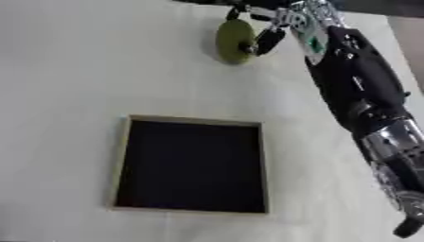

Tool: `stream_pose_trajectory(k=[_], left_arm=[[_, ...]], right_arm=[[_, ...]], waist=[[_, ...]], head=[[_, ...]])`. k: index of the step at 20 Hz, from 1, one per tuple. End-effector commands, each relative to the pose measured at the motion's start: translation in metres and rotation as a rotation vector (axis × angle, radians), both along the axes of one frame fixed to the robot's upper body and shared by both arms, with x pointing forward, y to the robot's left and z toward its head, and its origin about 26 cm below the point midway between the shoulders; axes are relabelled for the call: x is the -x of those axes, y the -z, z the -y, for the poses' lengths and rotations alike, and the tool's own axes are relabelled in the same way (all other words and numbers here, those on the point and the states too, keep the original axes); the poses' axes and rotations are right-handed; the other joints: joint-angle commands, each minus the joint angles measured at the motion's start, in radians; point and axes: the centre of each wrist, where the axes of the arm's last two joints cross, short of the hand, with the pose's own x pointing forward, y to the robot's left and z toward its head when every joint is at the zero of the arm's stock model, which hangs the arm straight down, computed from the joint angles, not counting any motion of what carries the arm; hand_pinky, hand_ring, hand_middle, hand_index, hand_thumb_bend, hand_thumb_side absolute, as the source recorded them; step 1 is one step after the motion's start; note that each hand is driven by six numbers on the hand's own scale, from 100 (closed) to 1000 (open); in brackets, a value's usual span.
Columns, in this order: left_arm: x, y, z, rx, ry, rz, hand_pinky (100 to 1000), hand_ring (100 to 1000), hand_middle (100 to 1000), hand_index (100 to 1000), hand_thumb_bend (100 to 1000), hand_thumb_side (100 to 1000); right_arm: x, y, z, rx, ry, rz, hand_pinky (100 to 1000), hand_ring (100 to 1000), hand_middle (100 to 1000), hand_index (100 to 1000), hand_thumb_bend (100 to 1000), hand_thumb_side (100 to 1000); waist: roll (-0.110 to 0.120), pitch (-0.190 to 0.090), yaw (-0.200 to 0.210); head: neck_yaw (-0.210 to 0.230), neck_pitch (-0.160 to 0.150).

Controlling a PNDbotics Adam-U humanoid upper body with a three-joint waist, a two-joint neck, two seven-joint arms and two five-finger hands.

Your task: Pick up objects on the table and place them in the box.

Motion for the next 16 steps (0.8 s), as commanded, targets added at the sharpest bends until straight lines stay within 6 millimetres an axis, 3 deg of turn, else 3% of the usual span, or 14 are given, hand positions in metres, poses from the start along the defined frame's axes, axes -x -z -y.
stream_pose_trajectory(k=[1, 3, 10, 14, 16], left_arm=[[0.0021, -0.0085, 0.0009, -0.022, 0.007, 0.027, 701, 705, 742, 753, 100, 613], [0.0019, -0.0088, 0.0011, -0.023, 0.008, 0.027, 701, 705, 742, 753, 100, 612], [0.0017, -0.0094, 0.0011, -0.022, 0.009, 0.027, 702, 705, 742, 753, 100, 612], [0.0017, -0.0095, 0.0010, -0.024, 0.010, 0.025, 703, 705, 742, 754, 100, 612], [0.0019, -0.0095, 0.0006, -0.024, 0.009, 0.023, 703, 705, 742, 754, 100, 611]], right_arm=[[0.0010, -0.0093, 0.0038, 0.024, -0.012, -0.016, 876, 932, 670, 820, 353, 100], [0.0012, -0.0087, 0.0041, 0.017, -0.019, -0.025, 859, 897, 610, 788, 379, 100], [0.0019, -0.0056, 0.0040, -0.034, -0.056, 0.005, 756, 723, 459, 656, 324, 100], [0.0038, -0.0091, 0.0037, -0.071, -0.066, 0.065, 724, 663, 352, 548, 382, 100], [0.0057, -0.0107, 0.0020, -0.080, -0.071, 0.103, 716, 651, 335, 535, 383, 100]], waist=[[0.005, -0.017, 0.001], [0.004, -0.018, 0.001], [0.002, -0.022, 0.001], [0.002, -0.027, -0.002], [0.003, -0.030, -0.003]], head=[[-0.002, -0.005], [-0.002, -0.004], [0.001, 0.000], [0.002, 0.001], [0.003, 0.003]])
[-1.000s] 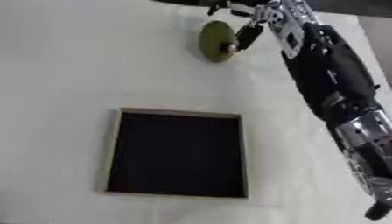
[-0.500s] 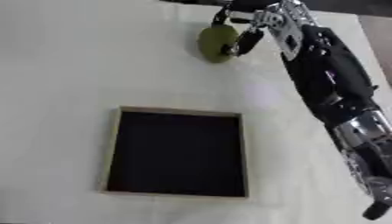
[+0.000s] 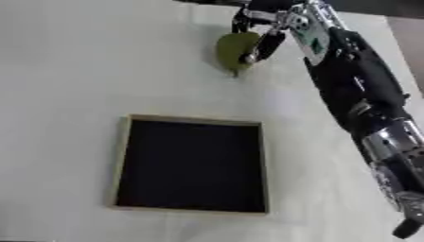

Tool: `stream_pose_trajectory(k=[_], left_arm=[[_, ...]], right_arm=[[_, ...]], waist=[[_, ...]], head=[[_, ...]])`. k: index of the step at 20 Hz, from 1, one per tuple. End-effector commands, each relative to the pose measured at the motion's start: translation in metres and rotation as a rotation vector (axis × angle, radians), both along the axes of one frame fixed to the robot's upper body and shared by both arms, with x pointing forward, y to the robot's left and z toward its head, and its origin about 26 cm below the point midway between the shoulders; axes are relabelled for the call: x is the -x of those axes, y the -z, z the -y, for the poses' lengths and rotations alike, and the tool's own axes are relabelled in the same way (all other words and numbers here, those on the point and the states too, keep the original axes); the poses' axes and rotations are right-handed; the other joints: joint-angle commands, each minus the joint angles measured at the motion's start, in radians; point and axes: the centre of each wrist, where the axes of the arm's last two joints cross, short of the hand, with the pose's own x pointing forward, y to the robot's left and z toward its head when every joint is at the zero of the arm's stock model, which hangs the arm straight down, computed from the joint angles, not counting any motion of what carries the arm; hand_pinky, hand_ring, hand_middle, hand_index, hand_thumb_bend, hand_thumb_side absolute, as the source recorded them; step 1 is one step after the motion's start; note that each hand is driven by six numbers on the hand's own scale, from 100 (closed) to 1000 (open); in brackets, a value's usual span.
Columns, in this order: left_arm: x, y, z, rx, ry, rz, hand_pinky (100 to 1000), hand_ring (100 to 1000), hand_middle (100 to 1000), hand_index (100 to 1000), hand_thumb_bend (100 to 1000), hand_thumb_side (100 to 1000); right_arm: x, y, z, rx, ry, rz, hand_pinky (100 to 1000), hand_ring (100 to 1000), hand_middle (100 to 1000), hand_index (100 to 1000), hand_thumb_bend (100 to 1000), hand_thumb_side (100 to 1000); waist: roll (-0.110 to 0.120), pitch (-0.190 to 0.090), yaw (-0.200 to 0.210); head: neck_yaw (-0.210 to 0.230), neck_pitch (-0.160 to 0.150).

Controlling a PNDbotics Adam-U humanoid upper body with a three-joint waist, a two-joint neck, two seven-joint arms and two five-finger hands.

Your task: Pick up objects on the table and place them in the box.

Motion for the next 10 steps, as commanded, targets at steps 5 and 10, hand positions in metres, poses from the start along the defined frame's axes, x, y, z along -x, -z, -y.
stream_pose_trajectory(k=[5, 10], left_arm=[[0.003, -0.008, -0.001, -0.024, 0.001, 0.020, 703, 705, 742, 754, 100, 610], [0.004, -0.008, -0.002, -0.028, 0.000, 0.014, 703, 705, 741, 754, 100, 609]], right_arm=[[0.015, -0.024, 0.000, -0.005, -0.053, 0.165, 711, 639, 342, 543, 380, 100], [0.031, -0.039, -0.002, -0.018, -0.095, 0.225, 710, 638, 339, 544, 381, 100]], waist=[[0.008, -0.042, -0.011], [0.009, -0.055, -0.023]], head=[[0.006, 0.010], [0.010, 0.017]])
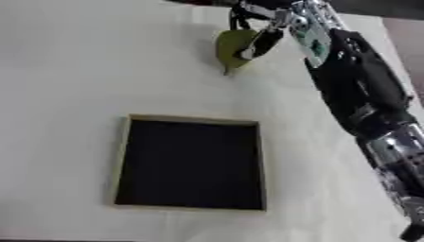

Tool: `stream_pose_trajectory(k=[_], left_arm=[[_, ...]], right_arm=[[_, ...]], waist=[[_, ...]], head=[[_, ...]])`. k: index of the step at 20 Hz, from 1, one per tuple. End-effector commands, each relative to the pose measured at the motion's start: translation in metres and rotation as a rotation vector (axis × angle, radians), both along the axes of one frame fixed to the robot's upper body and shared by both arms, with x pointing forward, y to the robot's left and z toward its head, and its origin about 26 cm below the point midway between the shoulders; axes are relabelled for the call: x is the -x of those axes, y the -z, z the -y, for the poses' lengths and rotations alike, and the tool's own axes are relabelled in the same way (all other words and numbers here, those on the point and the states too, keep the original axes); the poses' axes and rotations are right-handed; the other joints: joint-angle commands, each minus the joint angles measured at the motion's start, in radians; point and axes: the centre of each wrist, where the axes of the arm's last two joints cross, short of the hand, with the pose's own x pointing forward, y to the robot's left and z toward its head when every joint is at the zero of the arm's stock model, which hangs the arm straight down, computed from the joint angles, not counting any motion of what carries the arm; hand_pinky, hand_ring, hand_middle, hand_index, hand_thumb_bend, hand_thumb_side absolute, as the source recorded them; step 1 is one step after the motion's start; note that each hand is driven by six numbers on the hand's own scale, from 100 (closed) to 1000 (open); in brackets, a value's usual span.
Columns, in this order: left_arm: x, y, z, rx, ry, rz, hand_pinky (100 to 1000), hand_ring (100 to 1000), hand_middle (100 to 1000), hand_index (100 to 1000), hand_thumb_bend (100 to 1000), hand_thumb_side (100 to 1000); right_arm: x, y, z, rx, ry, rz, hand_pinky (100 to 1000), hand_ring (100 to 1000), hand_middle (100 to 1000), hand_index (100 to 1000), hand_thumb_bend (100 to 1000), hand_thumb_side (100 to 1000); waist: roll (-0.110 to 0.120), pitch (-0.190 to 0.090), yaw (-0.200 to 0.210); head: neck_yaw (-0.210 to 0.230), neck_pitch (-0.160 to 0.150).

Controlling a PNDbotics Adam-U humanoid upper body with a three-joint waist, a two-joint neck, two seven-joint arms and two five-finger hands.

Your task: Pick up objects on the table and place them in the box.

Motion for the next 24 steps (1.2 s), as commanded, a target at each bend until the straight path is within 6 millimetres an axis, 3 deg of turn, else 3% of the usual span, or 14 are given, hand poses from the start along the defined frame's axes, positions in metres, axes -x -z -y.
stream_pose_trajectory(k=[1, 8, 9, 16, 24], left_arm=[[0.004, -0.008, -0.002, -0.027, -0.002, 0.019, 704, 705, 741, 754, 100, 608], [0.004, -0.008, -0.003, -0.030, -0.006, 0.014, 704, 705, 741, 754, 100, 607], [0.005, -0.008, -0.003, -0.030, -0.006, 0.014, 704, 706, 741, 754, 100, 606], [0.005, -0.008, -0.004, -0.031, -0.006, 0.011, 705, 706, 741, 754, 100, 605], [0.005, -0.007, -0.003, -0.031, 0.000, 0.008, 705, 706, 742, 755, 100, 605]], right_arm=[[0.016, -0.031, 0.006, 0.001, -0.013, 0.085, 710, 637, 340, 545, 381, 100], [0.045, -0.050, 0.007, 0.001, -0.072, 0.145, 705, 635, 358, 557, 381, 100], [0.049, -0.051, 0.007, -0.006, -0.081, 0.154, 702, 634, 358, 558, 317, 131], [0.078, -0.053, -0.002, -0.009, -0.201, 0.192, 701, 630, 365, 559, 321, 127], [0.108, -0.044, -0.043, 0.071, -0.378, 0.171, 696, 626, 377, 564, 315, 141]], waist=[[0.009, -0.029, -0.003], [0.011, -0.043, -0.016], [0.012, -0.045, -0.018], [0.016, -0.055, -0.027], [0.019, -0.058, -0.030]], head=[[0.005, 0.008], [0.014, 0.016], [0.015, 0.018], [0.023, 0.024], [0.035, 0.039]])
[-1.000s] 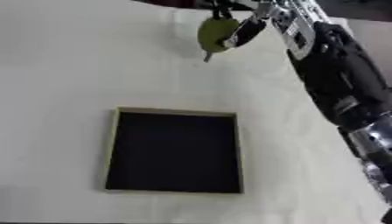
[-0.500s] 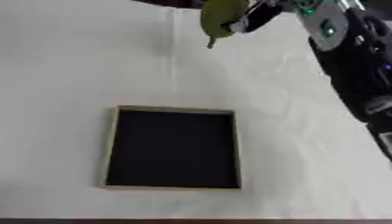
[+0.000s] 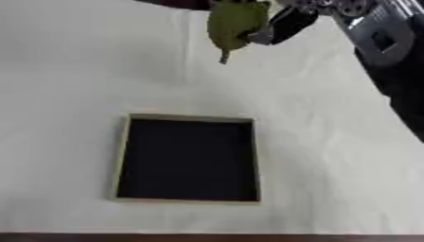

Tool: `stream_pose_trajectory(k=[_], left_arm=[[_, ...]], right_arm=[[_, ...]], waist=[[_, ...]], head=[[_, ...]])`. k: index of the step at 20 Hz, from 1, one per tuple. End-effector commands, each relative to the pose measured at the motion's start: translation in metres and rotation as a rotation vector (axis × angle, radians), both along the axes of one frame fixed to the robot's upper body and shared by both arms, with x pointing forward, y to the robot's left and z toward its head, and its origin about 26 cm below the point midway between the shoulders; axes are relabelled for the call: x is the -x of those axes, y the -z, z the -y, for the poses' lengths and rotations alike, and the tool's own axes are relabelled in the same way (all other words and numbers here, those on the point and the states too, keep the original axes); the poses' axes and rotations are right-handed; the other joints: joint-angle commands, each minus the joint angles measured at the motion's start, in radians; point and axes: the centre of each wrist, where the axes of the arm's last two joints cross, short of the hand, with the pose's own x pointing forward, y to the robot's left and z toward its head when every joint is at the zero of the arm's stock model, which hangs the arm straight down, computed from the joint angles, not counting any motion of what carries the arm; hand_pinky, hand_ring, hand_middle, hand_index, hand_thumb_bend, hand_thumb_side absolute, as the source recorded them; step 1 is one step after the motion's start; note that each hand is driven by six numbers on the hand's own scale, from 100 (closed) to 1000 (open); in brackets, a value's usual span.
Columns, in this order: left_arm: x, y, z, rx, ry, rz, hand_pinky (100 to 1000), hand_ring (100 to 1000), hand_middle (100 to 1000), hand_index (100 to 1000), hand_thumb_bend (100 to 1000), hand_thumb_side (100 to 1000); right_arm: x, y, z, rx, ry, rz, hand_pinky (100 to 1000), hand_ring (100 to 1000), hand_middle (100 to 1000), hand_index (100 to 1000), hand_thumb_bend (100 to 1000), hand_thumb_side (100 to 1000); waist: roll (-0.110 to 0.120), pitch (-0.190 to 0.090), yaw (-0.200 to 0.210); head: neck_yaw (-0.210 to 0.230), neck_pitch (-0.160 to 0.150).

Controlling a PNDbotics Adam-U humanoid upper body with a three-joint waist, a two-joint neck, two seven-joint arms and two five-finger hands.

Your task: Pick up objects on the table and place them in the box.

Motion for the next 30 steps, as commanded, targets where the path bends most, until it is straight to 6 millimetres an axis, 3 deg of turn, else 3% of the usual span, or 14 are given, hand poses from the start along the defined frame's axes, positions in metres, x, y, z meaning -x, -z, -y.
stream_pose_trajectory(k=[1, 7, 14, 20, 29, 30], left_arm=[[0.003, -0.010, -0.001, -0.031, 0.007, 0.024, 706, 707, 742, 755, 100, 605], [0.002, -0.010, 0.000, -0.029, 0.013, 0.021, 706, 707, 743, 755, 100, 606], [0.002, -0.010, 0.001, -0.027, 0.020, 0.025, 706, 710, 744, 755, 100, 606], [0.001, -0.010, 0.002, -0.026, 0.024, 0.026, 706, 713, 745, 755, 100, 605], [0.001, -0.010, 0.002, -0.025, 0.031, 0.027, 706, 715, 746, 755, 100, 606], [0.001, -0.010, 0.003, -0.025, 0.032, 0.027, 706, 715, 746, 755, 100, 609]], right_arm=[[0.018, -0.012, -0.015, 0.055, -0.061, 0.040, 695, 625, 379, 563, 316, 143], [0.043, 0.000, -0.052, 0.124, -0.131, 0.025, 692, 561, 385, 565, 282, 148], [0.072, 0.020, -0.074, 0.157, -0.136, -0.039, 694, 551, 384, 572, 229, 143], [0.078, 0.042, -0.086, 0.192, -0.124, -0.123, 693, 553, 391, 573, 227, 155], [0.072, 0.070, -0.096, 0.276, -0.173, -0.112, 691, 556, 408, 577, 250, 159], [0.070, 0.073, -0.096, 0.285, -0.168, -0.118, 693, 562, 419, 585, 302, 118]], waist=[[0.009, -0.025, -0.001], [0.010, -0.023, -0.003], [0.014, -0.019, 0.000], [0.017, -0.017, 0.002], [0.017, -0.019, 0.002], [0.017, -0.019, 0.002]], head=[[0.008, 0.007], [0.013, 0.011], [0.004, 0.019], [-0.004, 0.023], [-0.009, 0.021], [-0.009, 0.020]])
